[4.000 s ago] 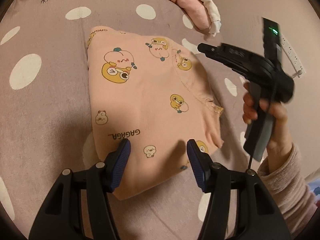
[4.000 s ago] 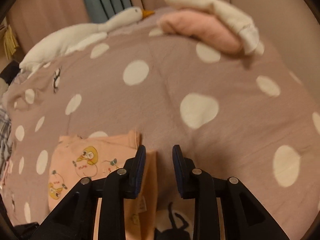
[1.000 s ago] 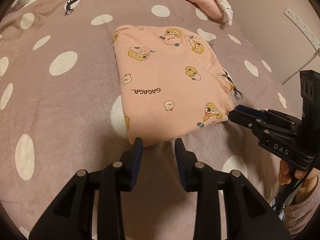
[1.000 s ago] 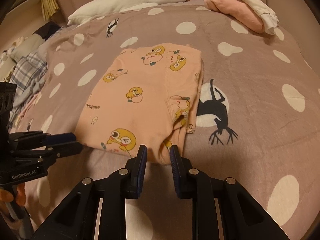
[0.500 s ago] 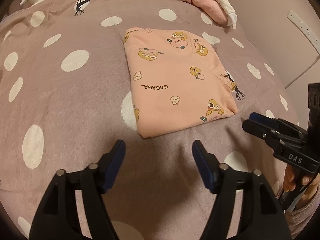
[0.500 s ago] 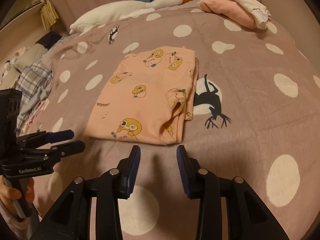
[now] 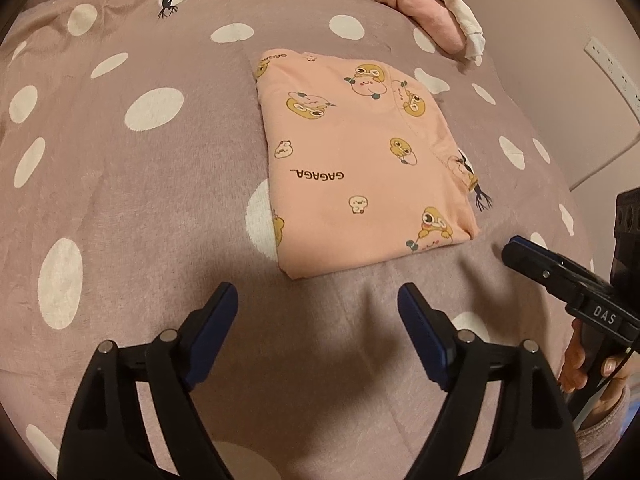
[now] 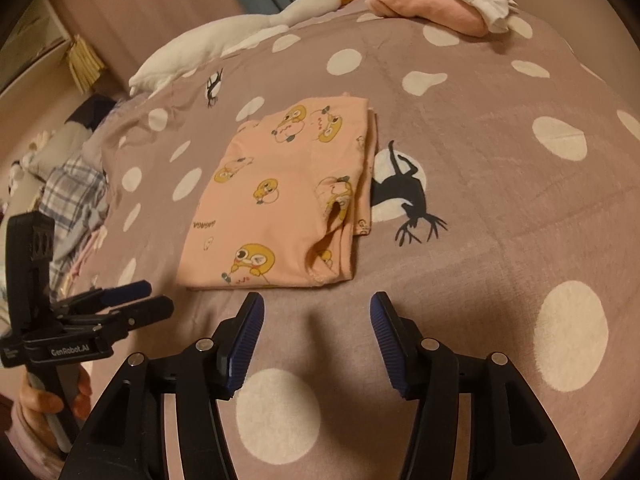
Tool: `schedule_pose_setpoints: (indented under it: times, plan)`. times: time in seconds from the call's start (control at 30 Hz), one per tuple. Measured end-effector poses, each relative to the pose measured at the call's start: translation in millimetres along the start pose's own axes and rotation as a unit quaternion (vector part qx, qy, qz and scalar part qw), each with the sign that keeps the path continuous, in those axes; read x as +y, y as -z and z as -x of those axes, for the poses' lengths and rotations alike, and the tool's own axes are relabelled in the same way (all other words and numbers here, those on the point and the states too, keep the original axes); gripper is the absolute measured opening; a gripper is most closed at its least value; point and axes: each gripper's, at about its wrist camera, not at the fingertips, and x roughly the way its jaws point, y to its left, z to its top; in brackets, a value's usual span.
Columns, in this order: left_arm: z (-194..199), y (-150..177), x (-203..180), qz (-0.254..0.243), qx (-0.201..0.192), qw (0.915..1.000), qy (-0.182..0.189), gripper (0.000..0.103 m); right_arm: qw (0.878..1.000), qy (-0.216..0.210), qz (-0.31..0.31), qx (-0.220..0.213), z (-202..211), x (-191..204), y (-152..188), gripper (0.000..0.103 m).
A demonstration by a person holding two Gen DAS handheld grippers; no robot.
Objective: Fold small clothes
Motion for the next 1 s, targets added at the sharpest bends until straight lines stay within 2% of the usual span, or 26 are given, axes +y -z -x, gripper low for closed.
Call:
schedule_pose_setpoints:
  times: [0.07, 0.17, 0.23, 0.4, 0.67, 0.8, 1.0]
  plan:
    - [-2, -3, 1, 0.007, 0.002, 1.0000, 0.005, 0.083, 1.000, -0.003, -0.004, -0.002, 1, -3, -1, 0.064]
    - [-3, -6, 2, 0.013, 0.004, 0.9999, 0.009, 0.083, 1.000, -0.011, -0.011, -0.007, 3, -6, -4, 0.065]
    - [-4, -8, 3, 0.018, 0.004, 0.9997, 0.015, 0.089, 1.000, -0.015, -0.015, -0.007, 3, -8, -6, 0.066]
    - [-6, -13, 11, 0.056, 0.003, 0.9971, 0.051, 0.101, 0.999, -0.030, -0.032, -0.001, 0, -15, -10, 0.075]
    - [-8, -16, 20, 0.074, -0.002, 0.9953, 0.062, 0.102, 0.997, -0.053, -0.049, 0.005, -5, -20, -14, 0.080]
    - [-10, -17, 27, 0.089, -0.003, 0.9921, 0.089, 0.102, 0.996, -0.066, -0.063, 0.008, -8, -23, -16, 0.081]
    - [-15, -21, 31, 0.087, -0.004, 0.9920, 0.092, 0.102, 0.994, -0.075, -0.074, 0.015, -15, -27, -20, 0.081]
